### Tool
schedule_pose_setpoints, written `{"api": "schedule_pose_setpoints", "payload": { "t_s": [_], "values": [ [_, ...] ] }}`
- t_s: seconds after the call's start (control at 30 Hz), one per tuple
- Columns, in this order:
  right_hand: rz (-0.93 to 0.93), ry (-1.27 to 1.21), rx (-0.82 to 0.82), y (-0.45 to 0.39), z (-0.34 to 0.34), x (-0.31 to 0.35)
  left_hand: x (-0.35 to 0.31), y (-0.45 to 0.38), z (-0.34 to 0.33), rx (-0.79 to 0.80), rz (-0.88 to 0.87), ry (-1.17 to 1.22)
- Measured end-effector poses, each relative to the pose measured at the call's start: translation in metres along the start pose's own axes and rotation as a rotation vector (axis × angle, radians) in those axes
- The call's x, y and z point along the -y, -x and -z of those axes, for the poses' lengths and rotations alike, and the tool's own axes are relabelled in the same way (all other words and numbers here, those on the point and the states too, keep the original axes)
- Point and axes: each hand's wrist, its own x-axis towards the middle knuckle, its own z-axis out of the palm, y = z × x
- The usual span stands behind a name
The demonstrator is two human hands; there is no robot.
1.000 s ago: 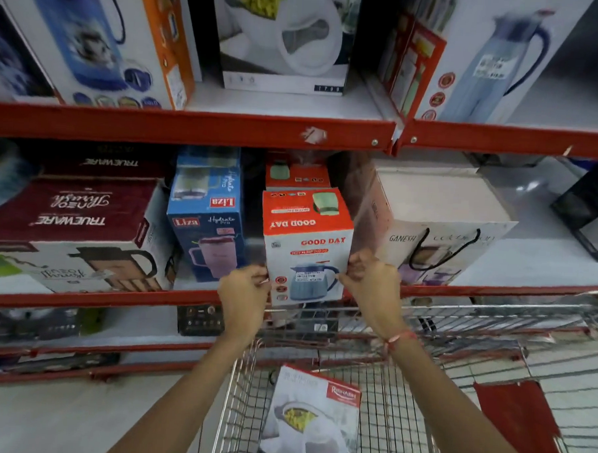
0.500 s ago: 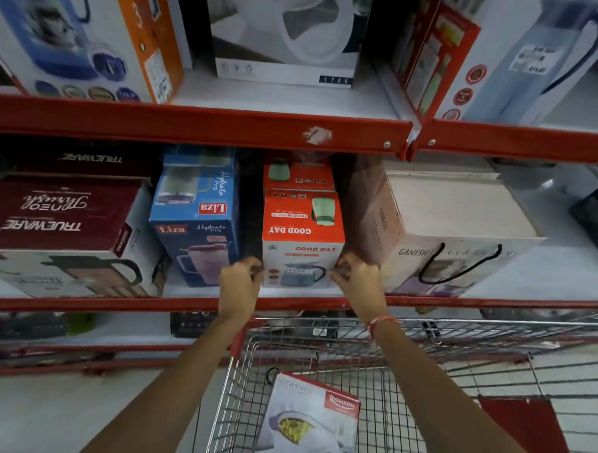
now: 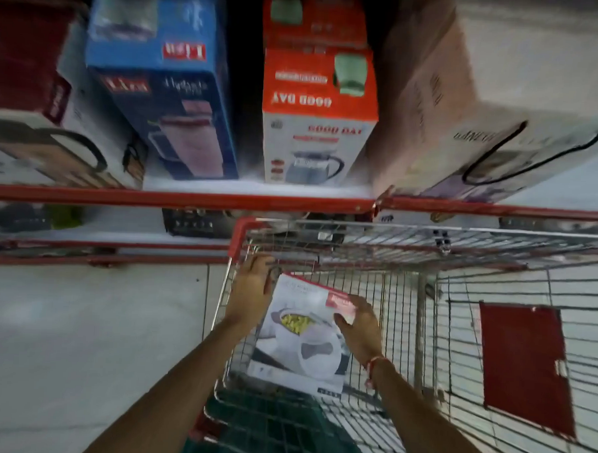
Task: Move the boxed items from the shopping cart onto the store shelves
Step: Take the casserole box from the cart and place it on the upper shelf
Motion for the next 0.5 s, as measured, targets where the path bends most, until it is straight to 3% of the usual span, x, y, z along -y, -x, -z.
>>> {"api": "schedule_pose_setpoints", "payload": {
  "t_s": [0.1,0.17,0.27,0.5],
  "values": [
    [-0.435,-0.255,0.151,0.003,-0.018,-0.036,0.025,0.013,-0.035,0.322,0.353,0.007],
    [-0.593,-0.403,0.23,0.001,-0.028,-0.05,0.042,0.022,-0.053,0.501,0.54,0.008],
    [-0.588,-0.563,0.287,-0.001,-0.038,-0.057,0.056,0.035,-0.064,0.65,0.669,0.144],
    [-0.468,-0.459,0.241,0.018,0.005,-0.03,0.04,0.045,-0.009,0.562,0.672,0.213]
  ]
}}
